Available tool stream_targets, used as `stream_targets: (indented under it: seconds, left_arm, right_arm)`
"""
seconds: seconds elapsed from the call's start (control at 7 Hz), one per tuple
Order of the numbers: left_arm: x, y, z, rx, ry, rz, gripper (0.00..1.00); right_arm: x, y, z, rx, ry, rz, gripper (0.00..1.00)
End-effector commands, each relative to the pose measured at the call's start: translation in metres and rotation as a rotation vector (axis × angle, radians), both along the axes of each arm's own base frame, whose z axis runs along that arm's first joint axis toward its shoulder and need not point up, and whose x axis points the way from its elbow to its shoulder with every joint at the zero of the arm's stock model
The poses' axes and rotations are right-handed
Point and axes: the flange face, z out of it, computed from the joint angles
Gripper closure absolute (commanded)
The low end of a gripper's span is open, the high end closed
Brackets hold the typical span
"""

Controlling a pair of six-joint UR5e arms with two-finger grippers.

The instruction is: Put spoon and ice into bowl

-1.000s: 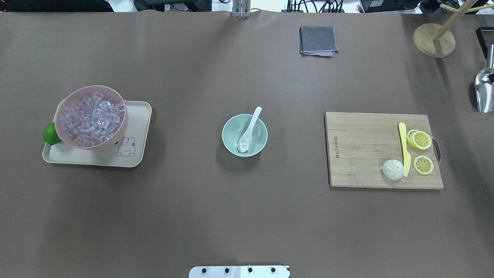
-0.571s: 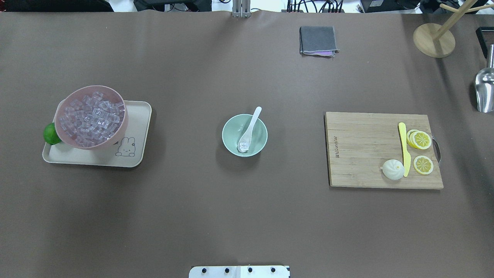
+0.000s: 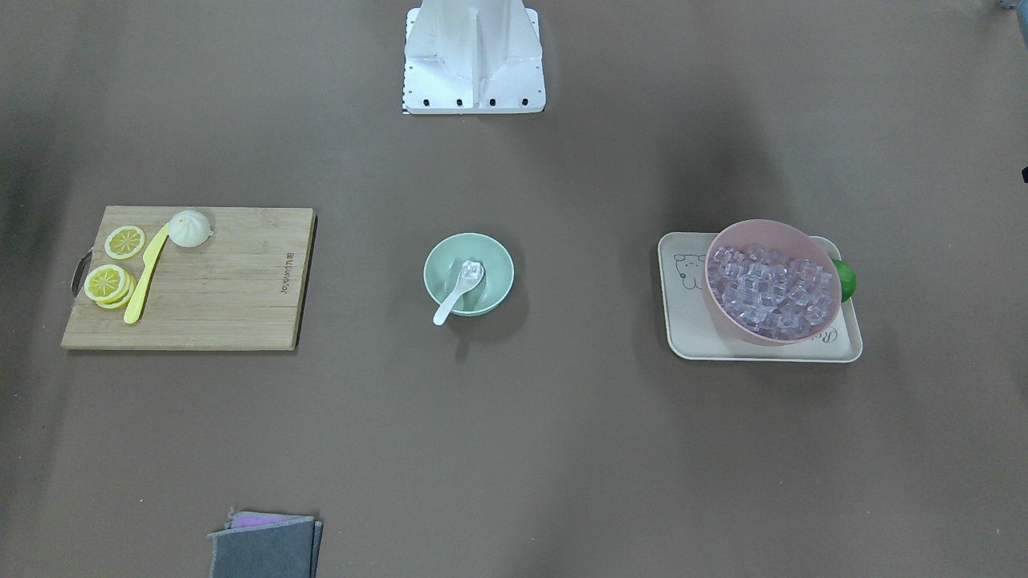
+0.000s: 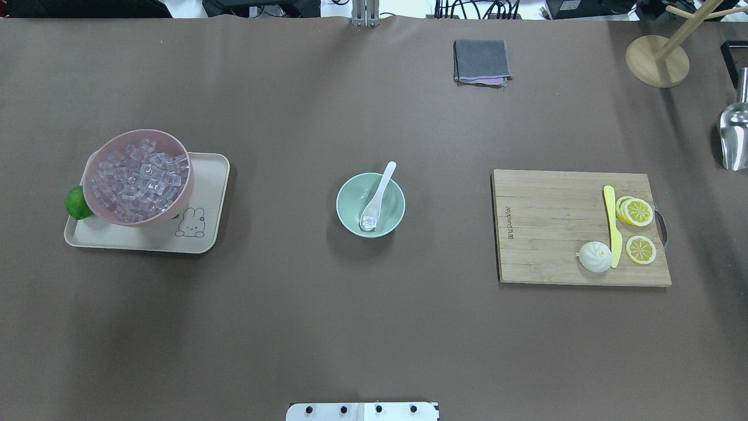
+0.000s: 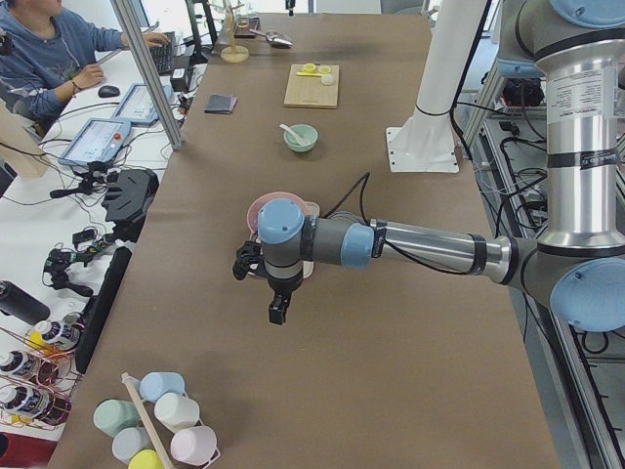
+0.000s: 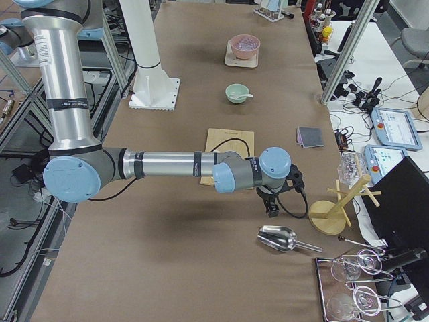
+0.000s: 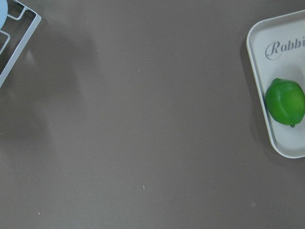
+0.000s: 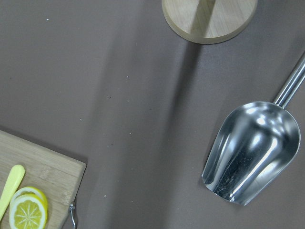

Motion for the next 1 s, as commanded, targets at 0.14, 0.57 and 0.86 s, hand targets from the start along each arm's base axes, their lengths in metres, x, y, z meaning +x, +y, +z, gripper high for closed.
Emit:
stream_targets:
  seconds: [0.14,0.57,0.86]
  left_arm:
    - [-0.001,-0.014,-0.011,-0.054,0.018,-0.005,0.02]
    - [-0.014,-0.012,-0.012,-0.039,0.04,-0.032,0.02]
    - [-0.014,-0.013,-0.012,-0.04,0.038,-0.034,0.02]
  right_arm:
    - [0.001,0.011,0.008,-0.013,-0.001,0.001,0.0]
    - [0.001,0.008,0.004,-0.008,0.003,0.003,0.0]
    - [0.001,0.006,0.002,-0.006,0.004,0.004,0.0]
